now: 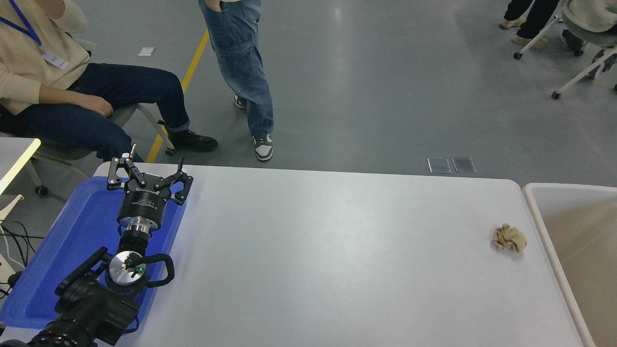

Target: Pick up foil plate and place in dustbin

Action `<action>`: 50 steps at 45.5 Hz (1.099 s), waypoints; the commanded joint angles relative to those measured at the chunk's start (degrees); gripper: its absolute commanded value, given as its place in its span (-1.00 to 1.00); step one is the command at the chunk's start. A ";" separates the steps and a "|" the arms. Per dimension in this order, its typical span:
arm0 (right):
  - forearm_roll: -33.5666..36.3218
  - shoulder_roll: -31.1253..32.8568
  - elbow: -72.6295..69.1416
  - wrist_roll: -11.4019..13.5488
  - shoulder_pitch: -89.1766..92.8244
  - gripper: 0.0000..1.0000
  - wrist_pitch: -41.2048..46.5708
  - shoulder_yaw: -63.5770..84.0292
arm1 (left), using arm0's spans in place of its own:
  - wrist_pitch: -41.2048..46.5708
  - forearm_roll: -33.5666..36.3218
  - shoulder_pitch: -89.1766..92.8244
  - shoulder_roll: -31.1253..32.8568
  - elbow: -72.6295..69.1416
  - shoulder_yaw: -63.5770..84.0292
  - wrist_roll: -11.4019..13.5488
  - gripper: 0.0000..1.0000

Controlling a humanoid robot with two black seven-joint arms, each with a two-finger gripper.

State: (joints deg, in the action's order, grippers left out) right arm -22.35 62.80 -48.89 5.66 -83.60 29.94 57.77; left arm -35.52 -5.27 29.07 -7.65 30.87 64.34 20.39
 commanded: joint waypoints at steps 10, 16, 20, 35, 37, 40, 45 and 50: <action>3.10 -5.49 1.25 -0.12 23.57 -1.00 -25.89 -16.72 | 0.01 0.00 0.02 0.00 -0.02 0.00 0.09 1.00; 4.15 -8.39 5.82 -0.21 26.46 -1.00 -27.39 -18.48 | 0.01 0.00 0.02 0.00 -0.02 0.00 0.09 1.00; 8.80 -11.46 11.09 -0.38 31.29 -1.00 -28.45 -22.78 | 0.01 0.00 0.02 0.00 -0.02 0.00 0.09 1.00; 11.89 -18.76 27.18 -0.39 42.99 -1.00 -29.15 -36.41 | 0.01 0.00 0.02 0.00 0.07 0.00 0.01 1.00; 11.89 -19.73 28.50 -0.39 43.52 -1.00 -29.24 -36.50 | 0.01 0.00 0.02 0.09 0.07 0.00 0.00 1.00; 11.89 -21.75 30.78 -0.39 44.40 -1.00 -30.03 -36.94 | 0.01 0.00 0.02 0.00 -0.02 0.00 0.00 1.00; 11.89 -27.19 37.90 -0.47 48.26 -1.00 -31.61 -41.50 | 0.01 0.00 0.02 0.00 0.07 0.00 0.00 1.00; 11.98 -30.19 41.51 -0.47 50.55 -1.00 -31.96 -43.44 | 0.01 0.00 0.02 0.00 -0.02 0.00 0.00 1.00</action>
State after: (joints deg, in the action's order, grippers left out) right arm -10.84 40.25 -17.82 5.28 -39.14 -0.18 20.26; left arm -35.51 -5.27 29.10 -7.63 30.89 64.34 20.39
